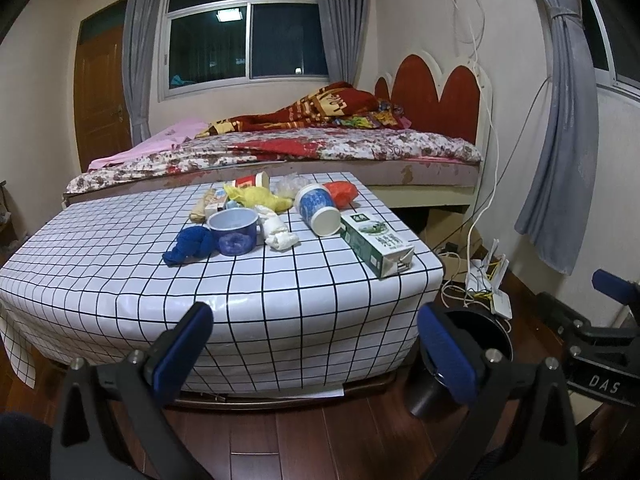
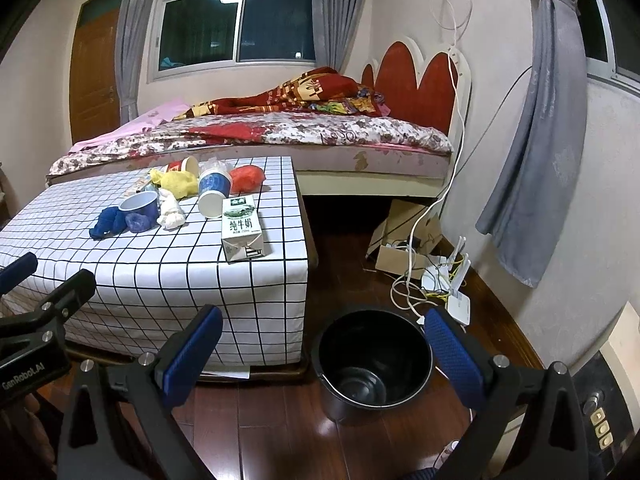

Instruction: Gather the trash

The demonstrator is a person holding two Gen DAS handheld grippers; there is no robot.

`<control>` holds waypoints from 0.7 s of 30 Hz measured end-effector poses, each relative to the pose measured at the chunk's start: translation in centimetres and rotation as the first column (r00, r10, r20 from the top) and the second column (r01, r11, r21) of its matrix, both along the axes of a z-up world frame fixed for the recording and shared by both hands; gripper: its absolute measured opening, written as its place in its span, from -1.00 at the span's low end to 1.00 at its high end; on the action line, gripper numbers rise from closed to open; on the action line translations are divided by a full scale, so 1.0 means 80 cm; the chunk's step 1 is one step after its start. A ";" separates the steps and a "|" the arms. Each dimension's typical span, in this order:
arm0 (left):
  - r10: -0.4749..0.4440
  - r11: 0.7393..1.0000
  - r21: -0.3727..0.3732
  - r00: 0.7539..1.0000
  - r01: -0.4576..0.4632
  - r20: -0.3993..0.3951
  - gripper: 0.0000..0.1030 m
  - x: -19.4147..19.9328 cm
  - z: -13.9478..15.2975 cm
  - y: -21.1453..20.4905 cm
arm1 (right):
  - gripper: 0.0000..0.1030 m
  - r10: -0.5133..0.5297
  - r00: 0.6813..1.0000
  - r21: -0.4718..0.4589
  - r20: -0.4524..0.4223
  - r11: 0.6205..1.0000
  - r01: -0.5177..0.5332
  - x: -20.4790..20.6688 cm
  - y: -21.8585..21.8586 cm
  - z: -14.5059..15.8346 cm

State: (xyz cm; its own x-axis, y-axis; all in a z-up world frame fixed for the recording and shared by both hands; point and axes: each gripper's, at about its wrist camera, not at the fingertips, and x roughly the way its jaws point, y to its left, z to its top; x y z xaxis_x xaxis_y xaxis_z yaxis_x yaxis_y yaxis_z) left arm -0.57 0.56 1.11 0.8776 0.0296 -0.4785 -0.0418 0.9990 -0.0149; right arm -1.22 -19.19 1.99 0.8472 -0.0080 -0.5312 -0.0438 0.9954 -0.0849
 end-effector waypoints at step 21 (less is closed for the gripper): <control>0.001 1.000 -0.001 1.000 -0.001 0.002 0.99 -0.001 -0.001 0.000 | 0.98 -0.002 1.000 0.003 0.003 1.000 0.002 0.001 0.001 0.000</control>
